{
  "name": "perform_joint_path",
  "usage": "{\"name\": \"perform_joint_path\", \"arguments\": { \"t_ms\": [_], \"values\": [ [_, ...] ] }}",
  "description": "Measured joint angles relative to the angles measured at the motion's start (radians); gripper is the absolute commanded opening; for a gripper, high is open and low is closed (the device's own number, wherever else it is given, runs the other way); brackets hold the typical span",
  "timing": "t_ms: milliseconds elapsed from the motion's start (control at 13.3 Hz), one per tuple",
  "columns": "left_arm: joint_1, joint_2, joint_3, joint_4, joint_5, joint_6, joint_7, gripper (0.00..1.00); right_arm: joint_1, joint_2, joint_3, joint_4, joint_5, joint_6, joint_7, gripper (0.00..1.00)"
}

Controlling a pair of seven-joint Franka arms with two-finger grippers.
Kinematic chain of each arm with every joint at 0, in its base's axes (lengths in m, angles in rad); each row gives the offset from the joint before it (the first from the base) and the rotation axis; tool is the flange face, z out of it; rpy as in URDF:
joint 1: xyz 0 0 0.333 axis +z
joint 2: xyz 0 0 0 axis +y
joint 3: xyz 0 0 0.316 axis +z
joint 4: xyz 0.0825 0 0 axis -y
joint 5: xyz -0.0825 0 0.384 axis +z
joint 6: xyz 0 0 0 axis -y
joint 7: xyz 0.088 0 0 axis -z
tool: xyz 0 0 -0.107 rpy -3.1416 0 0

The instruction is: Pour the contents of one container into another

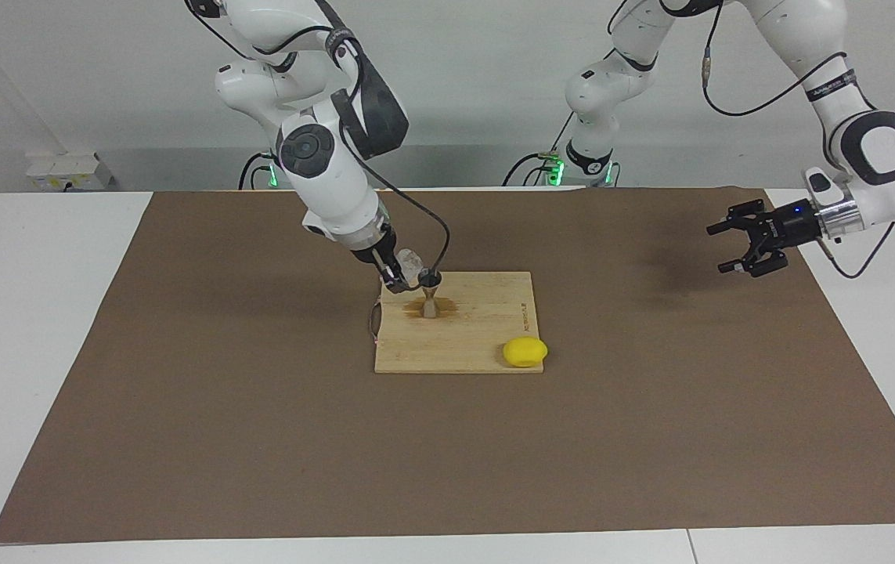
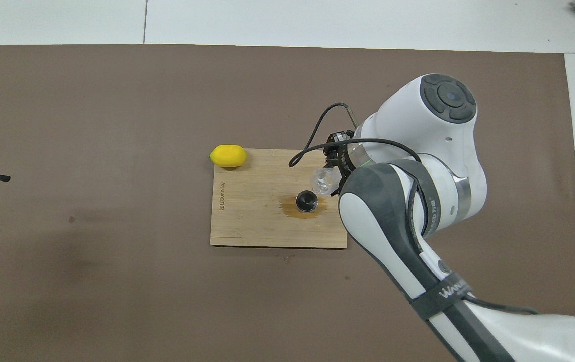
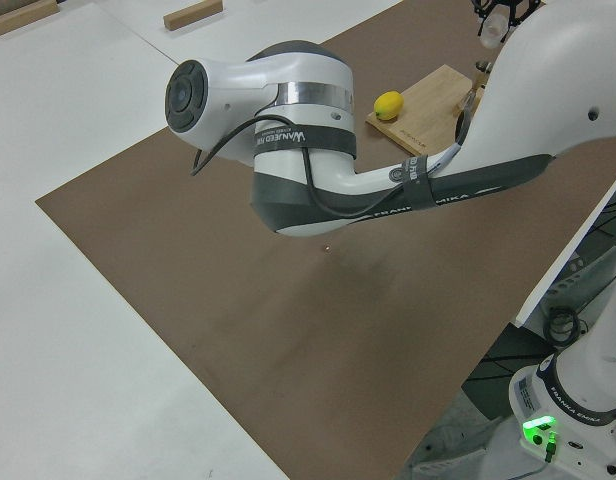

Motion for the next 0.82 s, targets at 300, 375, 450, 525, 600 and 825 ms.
{"name": "perform_joint_path", "arguments": {
  "t_ms": [300,375,450,525,600,825],
  "values": [
    [-0.030,-0.036,-0.007,0.055,0.134,0.000,-0.251,1.00,0.013,0.004,0.000,0.000,-0.041,0.035,0.096,0.08],
    [-0.043,-0.036,-0.009,0.070,0.180,0.001,-0.321,1.00,0.020,0.006,0.000,-0.001,-0.079,0.035,0.118,0.08],
    [-0.052,-0.040,-0.010,0.082,0.215,0.003,-0.390,1.00,0.032,0.007,0.000,-0.001,-0.113,0.035,0.155,0.08],
    [-0.060,-0.049,-0.010,0.090,0.246,0.004,-0.463,1.00,0.043,0.008,0.000,-0.001,-0.136,0.035,0.189,0.08],
    [-0.066,-0.063,-0.010,0.094,0.270,0.004,-0.536,1.00,0.051,0.008,0.000,-0.001,-0.146,0.035,0.208,0.08],
    [-0.096,-0.106,-0.011,0.096,0.339,0.004,-0.712,1.00,0.056,0.008,0.000,-0.005,-0.175,0.035,0.228,0.07]
  ]
}}
